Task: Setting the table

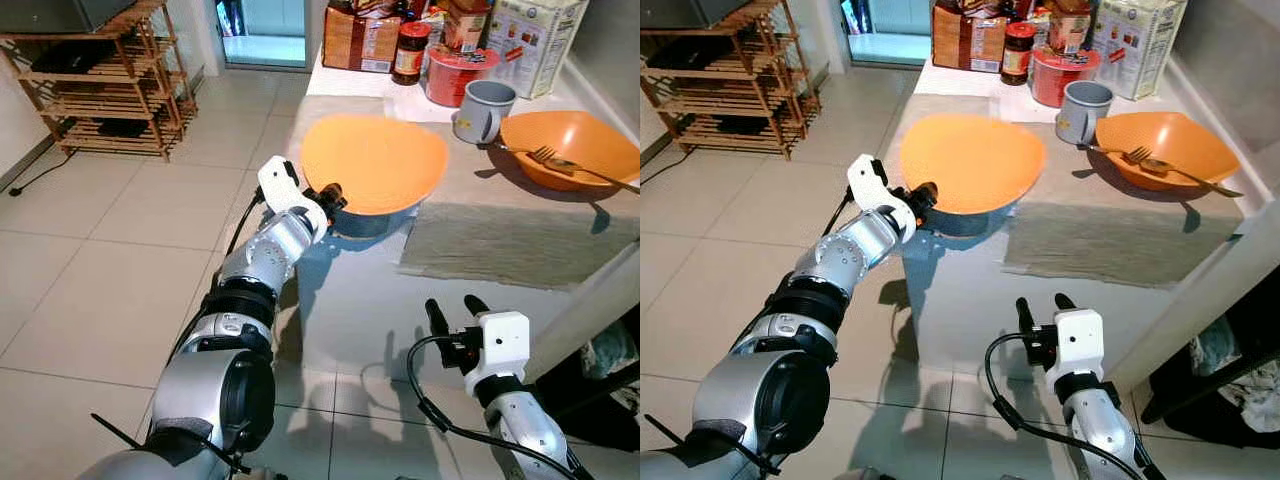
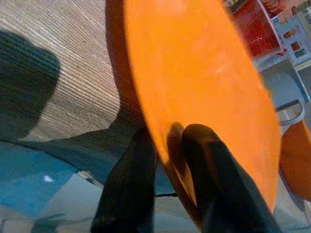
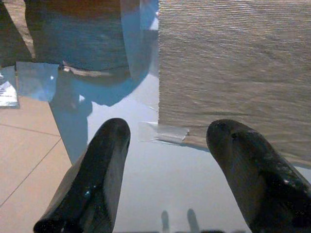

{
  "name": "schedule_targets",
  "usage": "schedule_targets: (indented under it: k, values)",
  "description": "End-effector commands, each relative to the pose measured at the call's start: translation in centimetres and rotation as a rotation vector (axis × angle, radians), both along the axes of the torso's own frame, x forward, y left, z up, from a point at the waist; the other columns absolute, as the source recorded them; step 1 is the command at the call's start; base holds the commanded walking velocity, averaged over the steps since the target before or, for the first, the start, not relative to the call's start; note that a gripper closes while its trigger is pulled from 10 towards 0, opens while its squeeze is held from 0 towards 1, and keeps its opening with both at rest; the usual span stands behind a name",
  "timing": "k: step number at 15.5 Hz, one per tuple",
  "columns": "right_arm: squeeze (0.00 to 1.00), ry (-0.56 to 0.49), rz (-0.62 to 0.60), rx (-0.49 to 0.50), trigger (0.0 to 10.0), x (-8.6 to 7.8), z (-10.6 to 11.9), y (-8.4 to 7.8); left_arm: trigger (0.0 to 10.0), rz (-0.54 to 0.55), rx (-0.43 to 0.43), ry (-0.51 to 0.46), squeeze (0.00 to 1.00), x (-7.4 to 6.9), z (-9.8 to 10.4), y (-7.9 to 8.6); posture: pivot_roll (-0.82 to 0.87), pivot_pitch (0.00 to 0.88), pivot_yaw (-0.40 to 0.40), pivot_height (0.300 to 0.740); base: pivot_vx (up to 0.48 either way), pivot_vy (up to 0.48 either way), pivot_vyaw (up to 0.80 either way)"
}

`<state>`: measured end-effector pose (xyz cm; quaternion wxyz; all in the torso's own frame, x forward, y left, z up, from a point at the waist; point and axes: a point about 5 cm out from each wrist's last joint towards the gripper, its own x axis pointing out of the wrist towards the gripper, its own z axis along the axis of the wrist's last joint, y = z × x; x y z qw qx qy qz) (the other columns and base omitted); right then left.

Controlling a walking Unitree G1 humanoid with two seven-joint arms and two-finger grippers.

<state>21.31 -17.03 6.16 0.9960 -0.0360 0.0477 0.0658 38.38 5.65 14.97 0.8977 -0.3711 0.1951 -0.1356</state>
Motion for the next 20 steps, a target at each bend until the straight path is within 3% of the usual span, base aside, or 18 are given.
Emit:
schedule_targets:
  k: [1, 3, 5, 13, 14, 15, 17, 18, 19, 20]
  values:
    - [0.0, 0.022, -0.002, 0.004, 10.0, 0.0, -0.2, 0.0, 0.0, -0.046, 0.067, -0.028, 0.0, 0.0, 0.5, -0.7, -0.08, 0.015, 0.034, 0.74, 0.0, 0.0, 0.0]
    - [0.0, 0.025, -0.005, 0.007, 10.0, 0.0, -0.3, 0.1, 0.0, -0.043, 0.08, -0.144, 0.0, 0.1, 1.5, 0.1, -0.07, 0.012, 0.035, 0.74, 0.0, 0.0, 0.0]
    - [0.0, 0.028, -0.004, 0.01, 10.0, 0.0, -0.3, 0.1, 0.0, -0.03, 0.081, -0.176, 0.0, 0.1, 1.8, 0.5, -0.06, 0.011, 0.032, 0.74, 0.0, 0.0, 0.0]
    - [0.0, 0.034, 0.003, 0.016, 10.0, 0.1, -0.4, 0.4, 0.0, 0.142, 0.044, -0.158, 0.0, 0.7, 1.8, 3.1, -0.05, 0.013, 0.032, 0.74, 0.0, 0.0, 0.0]
    - [0.0, 0.035, 0.003, 0.016, 10.0, 0.1, -0.4, 0.5, 0.0, 0.147, 0.053, -0.189, 0.0, 0.7, 2.4, 3.3, -0.05, 0.018, 0.031, 0.74, 0.0, 0.0, 0.0]
    - [0.0, 0.037, 0.004, 0.016, 10.0, 0.0, -0.4, 0.5, 0.0, 0.173, 0.099, -0.306, 0.0, 1.0, 4.1, 4.0, -0.05, 0.02, 0.028, 0.74, 0.0, 0.0, 0.0]
    - [0.0, 0.039, 0.005, 0.015, 10.0, 0.0, -0.4, 0.5, 0.0, 0.171, 0.11, -0.361, 0.0, 0.9, 5.1, 4.4, -0.05, 0.02, 0.025, 0.74, 0.0, 0.0, 0.0]
    - [0.0, 0.04, 0.007, 0.015, 10.0, 0.0, -0.4, 0.5, 0.0, 0.167, 0.1, -0.383, 0.0, 0.9, 5.5, 4.6, -0.05, 0.019, 0.025, 0.74, 0.0, 0.0, 0.0]
    - [0.0, 0.042, 0.009, 0.014, 10.0, 0.0, -0.4, 0.5, 0.0, 0.136, 0.03, -0.465, 0.0, 0.1, 6.6, 4.8, -0.04, 0.019, 0.024, 0.74, 0.0, 0.0, 0.0]
    - [0.0, 0.043, 0.01, 0.013, 10.0, 0.0, -0.4, 0.5, 0.0, 0.148, 0.041, -0.48, 0.0, -0.2, 6.8, 5.2, -0.04, 0.019, 0.025, 0.74, 0.0, 0.0, 0.0]
